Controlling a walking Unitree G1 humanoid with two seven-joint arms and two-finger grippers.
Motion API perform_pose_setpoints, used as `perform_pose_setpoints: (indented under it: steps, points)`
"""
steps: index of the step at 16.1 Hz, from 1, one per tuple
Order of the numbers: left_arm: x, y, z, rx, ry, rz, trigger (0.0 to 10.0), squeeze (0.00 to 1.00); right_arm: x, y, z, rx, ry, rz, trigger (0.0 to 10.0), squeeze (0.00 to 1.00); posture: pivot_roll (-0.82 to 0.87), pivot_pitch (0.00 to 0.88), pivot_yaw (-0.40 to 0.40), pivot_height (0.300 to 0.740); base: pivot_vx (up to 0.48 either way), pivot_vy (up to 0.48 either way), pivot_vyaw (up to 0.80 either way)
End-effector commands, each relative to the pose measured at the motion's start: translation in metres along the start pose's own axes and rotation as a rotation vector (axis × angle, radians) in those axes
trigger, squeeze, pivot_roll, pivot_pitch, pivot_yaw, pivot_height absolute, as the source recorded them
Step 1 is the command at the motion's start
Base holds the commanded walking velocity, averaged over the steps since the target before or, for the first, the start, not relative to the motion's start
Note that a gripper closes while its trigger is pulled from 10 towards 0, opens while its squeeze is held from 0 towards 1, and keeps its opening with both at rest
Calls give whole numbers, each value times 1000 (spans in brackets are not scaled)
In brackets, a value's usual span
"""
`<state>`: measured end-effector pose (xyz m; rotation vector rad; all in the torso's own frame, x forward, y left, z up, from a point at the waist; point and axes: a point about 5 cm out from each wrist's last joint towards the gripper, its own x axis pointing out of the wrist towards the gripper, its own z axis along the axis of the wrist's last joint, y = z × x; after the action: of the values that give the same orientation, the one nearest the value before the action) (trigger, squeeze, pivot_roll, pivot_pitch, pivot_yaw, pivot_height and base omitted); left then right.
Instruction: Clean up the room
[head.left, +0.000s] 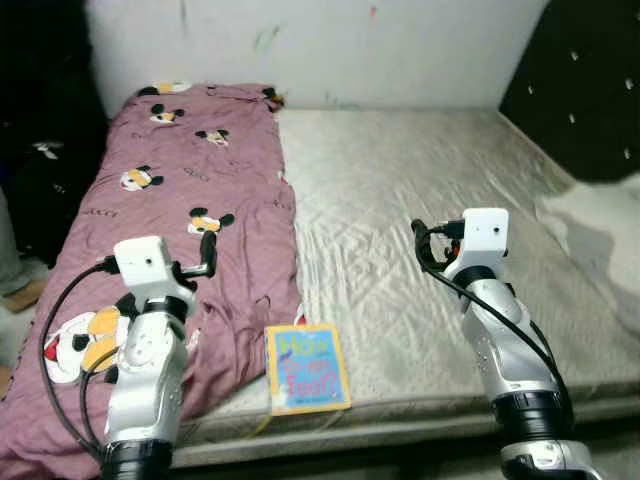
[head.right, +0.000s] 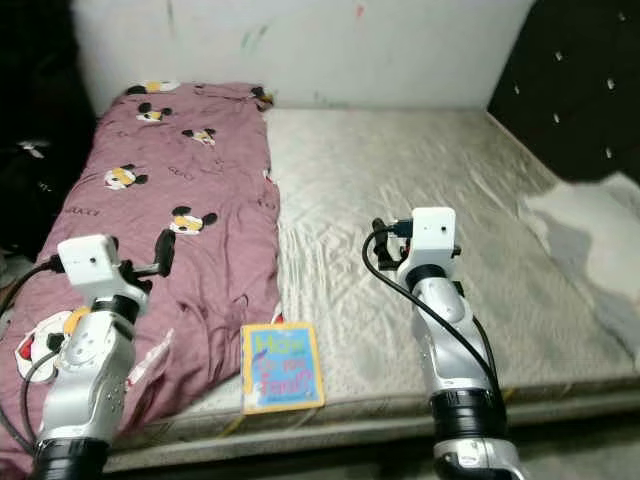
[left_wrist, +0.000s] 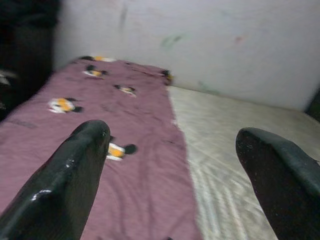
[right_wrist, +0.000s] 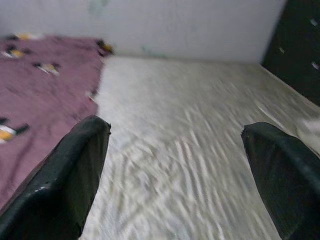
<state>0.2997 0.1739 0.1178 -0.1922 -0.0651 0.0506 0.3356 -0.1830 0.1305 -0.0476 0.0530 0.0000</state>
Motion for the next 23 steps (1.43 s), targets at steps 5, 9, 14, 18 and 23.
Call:
perform_pose_setpoints:
  steps: [5, 9, 14, 18, 23]
  points:
    - [-6, -6, 4, 31, -15, -32, 10000, 0, -3, 14, -4, -4, 17, 40, 10000, 0, -83, 0, -35, 740, 0, 0, 0]
    - [-18, -2, -1, -7, 18, -12, 10000, 0, -17, 18, -16, 9, 59, 37, 10000, 0, -82, 33, -23, 740, 0, 0, -100]
    - [-18, 0, -7, 3, 64, 2, 10000, 0, -25, 18, -20, 8, 77, 38, 10000, 0, -96, 65, -32, 740, 0, 0, -594]
    - [-20, -1, -12, -10, 95, 48, 10000, 0, -27, 14, -18, -14, 83, 42, 10000, 0, -110, 79, -40, 740, 0, 0, 0]
    - [-21, -2, -13, -22, 107, 40, 10000, 0, -33, 16, -21, -17, 96, 60, 10000, 0, -112, 99, -37, 740, 0, 0, 0]
